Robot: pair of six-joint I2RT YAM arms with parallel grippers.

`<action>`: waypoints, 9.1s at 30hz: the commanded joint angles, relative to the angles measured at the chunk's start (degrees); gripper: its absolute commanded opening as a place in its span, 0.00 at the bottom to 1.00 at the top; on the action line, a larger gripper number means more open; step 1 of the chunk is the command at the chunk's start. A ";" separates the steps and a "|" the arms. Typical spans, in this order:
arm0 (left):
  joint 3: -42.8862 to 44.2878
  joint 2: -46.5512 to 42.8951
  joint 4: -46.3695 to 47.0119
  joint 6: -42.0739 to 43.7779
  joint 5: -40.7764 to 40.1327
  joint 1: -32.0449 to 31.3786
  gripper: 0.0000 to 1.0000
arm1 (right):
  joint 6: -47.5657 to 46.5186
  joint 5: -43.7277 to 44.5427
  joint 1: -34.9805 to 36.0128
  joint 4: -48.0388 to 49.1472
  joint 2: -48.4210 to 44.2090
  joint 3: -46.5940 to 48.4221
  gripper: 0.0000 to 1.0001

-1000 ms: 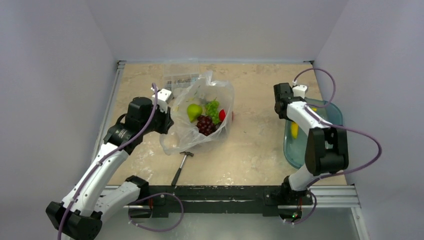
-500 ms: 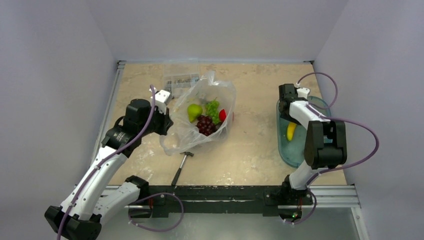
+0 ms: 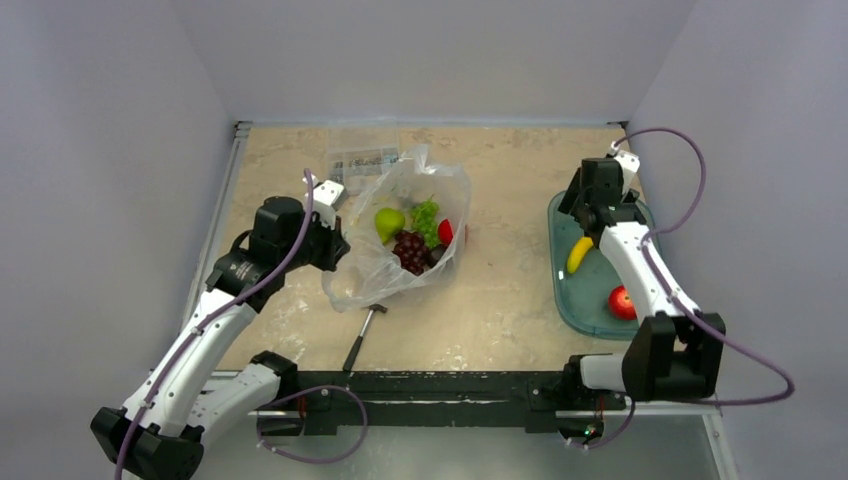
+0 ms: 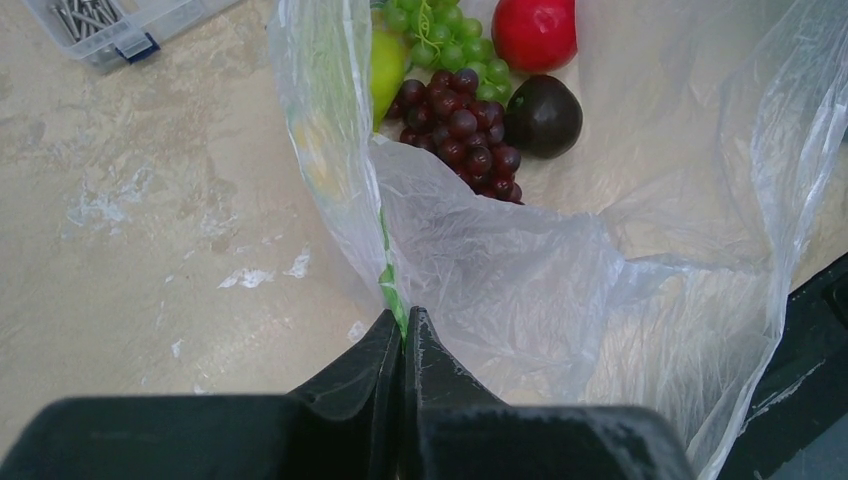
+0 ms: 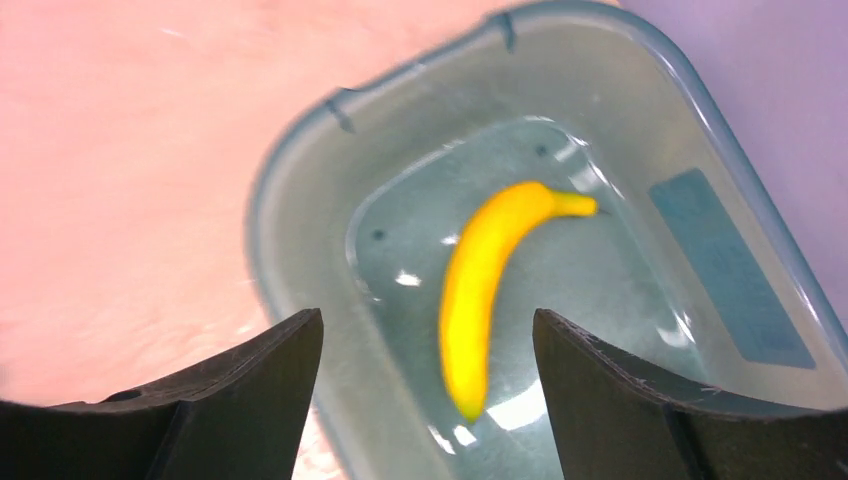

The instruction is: Take the fake fruits out of the plastic bag

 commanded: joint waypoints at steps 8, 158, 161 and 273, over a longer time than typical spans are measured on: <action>0.47 1.19 2.01 0.73 1.31 0.23 0.00 | -9.77 -29.15 21.10 9.46 -14.95 4.96 0.76; 7.89 15.07 -1.93 -3.63 4.42 -5.92 0.00 | 5.39 -37.46 38.81 34.17 -6.20 6.74 0.00; 6.68 14.98 -1.57 -3.32 3.51 -5.93 0.00 | 4.87 -35.51 38.91 30.97 -7.64 9.26 0.00; 3.30 8.39 -0.81 -2.07 5.53 -5.93 0.00 | -3.40 -24.66 41.30 3.35 22.08 22.75 0.38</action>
